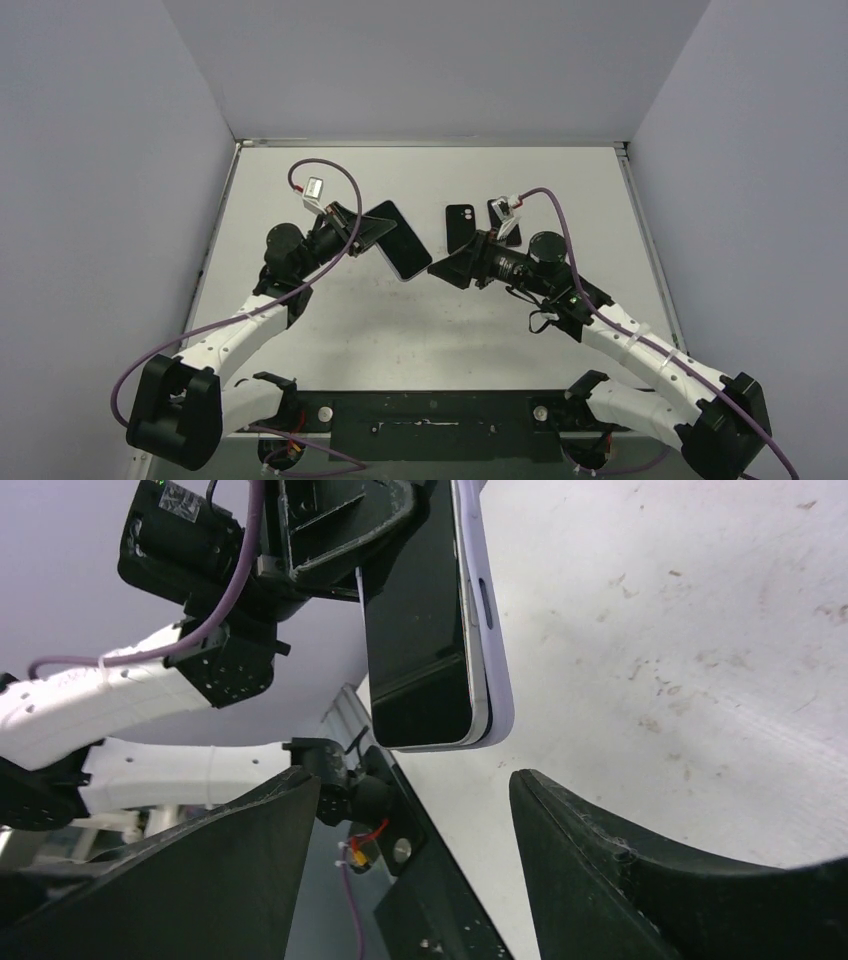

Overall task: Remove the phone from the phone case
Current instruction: Remove the phone case from the phone.

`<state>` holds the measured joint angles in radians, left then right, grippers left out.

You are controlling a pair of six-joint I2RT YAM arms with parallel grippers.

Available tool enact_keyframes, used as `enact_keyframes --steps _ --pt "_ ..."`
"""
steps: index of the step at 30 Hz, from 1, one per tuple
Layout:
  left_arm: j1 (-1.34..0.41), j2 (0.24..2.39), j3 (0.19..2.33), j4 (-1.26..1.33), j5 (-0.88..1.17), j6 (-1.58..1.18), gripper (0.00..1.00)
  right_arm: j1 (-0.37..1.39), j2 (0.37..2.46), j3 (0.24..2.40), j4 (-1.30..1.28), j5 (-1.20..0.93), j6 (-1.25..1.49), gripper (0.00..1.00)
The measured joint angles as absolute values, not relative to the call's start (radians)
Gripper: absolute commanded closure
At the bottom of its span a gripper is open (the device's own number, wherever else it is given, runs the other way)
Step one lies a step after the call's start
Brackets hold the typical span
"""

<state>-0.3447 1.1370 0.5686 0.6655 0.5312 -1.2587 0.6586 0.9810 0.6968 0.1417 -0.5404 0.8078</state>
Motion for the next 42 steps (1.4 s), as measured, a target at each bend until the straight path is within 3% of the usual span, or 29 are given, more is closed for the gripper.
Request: enact_keyframes --steps 11,42 --pt "-0.345 1.113 0.552 0.697 0.505 -1.29 1.0 0.659 1.051 0.686 0.269 -0.583 0.967 0.43" --pt "-0.346 1.105 0.541 0.784 0.493 -1.356 1.0 0.659 1.074 0.707 0.329 -0.595 1.024 0.46"
